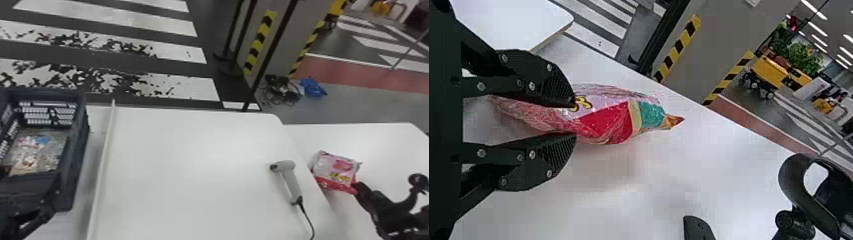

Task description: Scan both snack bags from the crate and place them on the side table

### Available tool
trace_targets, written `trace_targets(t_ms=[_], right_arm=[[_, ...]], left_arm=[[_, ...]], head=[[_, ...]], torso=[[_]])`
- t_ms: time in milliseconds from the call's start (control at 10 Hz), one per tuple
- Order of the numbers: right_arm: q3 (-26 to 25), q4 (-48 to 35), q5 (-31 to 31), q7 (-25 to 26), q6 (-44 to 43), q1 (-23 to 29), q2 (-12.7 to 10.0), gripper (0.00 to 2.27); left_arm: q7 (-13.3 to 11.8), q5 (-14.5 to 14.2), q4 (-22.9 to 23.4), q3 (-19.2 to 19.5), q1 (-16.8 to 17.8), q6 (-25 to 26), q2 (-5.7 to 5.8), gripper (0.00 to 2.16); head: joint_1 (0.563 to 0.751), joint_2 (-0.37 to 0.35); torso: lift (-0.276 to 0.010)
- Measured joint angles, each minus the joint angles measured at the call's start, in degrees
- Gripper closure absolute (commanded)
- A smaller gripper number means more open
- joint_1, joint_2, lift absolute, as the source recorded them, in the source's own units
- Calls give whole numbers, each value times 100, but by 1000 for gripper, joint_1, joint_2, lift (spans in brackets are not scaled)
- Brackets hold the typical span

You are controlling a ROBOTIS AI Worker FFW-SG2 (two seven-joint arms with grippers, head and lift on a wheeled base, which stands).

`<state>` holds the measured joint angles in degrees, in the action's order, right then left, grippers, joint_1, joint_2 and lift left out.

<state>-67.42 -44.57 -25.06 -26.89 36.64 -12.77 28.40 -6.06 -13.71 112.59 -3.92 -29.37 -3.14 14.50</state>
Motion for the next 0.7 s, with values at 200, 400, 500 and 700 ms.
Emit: trace_targets(t_ms=[200,400,500,700], right_arm=[[35,-166,-7,0,-100,63,-59,46],[187,-935,18,-48,-313,323,-357,46],[354,-1402,28,-87,-483,502,-534,46],[727,-2792,204,-151,-862,921,-1165,46]], left_arm=[[0,6,23,10,-7,11,0,39],[0,13,31,8,-1,12,-1,39],[-3,21,36,5,2,12,-6,39],[-4,56,72,14,1,31,-17,39]], head=[[695,-350],[695,-350],[695,-350],[695,-350]], torso=[[-98],[-98],[-98],[-98]])
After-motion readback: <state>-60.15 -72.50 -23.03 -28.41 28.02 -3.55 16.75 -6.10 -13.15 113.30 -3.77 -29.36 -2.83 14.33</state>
